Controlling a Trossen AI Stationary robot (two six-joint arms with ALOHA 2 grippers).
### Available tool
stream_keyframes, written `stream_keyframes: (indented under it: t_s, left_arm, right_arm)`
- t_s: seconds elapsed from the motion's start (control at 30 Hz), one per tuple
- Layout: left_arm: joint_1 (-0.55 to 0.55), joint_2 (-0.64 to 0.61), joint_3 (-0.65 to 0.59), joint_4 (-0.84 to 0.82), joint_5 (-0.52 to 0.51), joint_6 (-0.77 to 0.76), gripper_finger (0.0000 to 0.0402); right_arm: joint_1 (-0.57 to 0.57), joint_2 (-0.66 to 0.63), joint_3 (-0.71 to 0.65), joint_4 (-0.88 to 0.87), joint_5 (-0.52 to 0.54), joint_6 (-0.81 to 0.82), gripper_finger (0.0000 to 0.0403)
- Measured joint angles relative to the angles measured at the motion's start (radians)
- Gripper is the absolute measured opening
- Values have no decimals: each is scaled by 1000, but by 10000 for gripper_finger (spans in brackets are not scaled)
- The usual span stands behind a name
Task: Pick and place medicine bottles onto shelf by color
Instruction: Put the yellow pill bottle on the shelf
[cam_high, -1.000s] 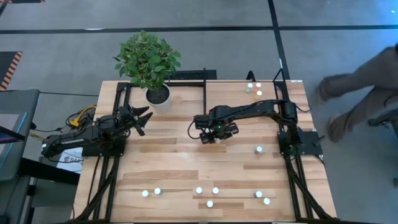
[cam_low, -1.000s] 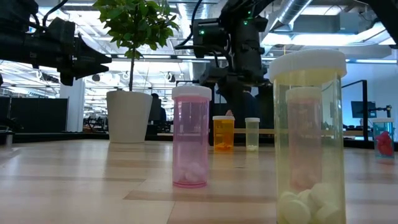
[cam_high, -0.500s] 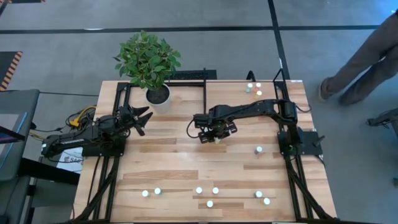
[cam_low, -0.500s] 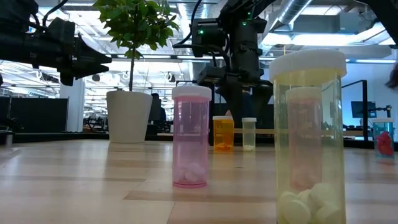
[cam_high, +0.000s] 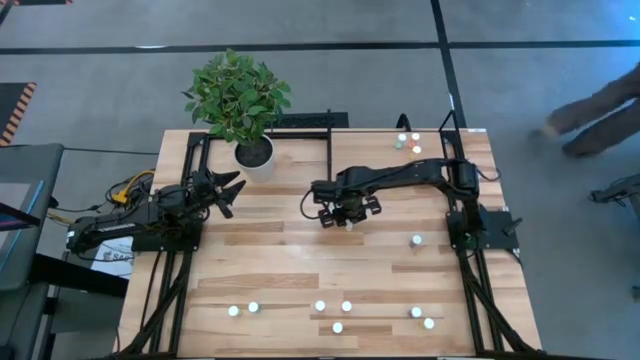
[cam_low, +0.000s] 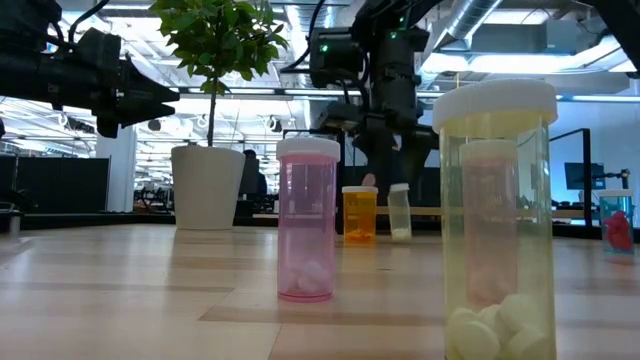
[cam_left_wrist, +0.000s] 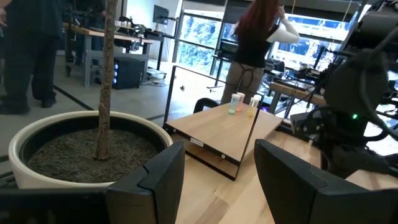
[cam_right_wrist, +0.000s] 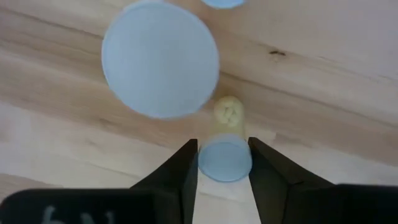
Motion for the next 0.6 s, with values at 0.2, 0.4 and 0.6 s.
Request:
stream_keyframes:
  t_s: [0.2, 0.4, 0.6]
  left_arm:
    - [0, 0, 0, 0, 0, 0, 181]
    - [0, 0, 0, 0, 0, 0, 181]
    - [0, 0, 0, 0, 0, 0, 181]
  right_arm:
    - [-9, -68, 0, -51, 20, 63, 136]
    - [-56, -151, 0, -154, 138, 170, 136]
    - [-165, -199, 0, -226, 185, 230, 138]
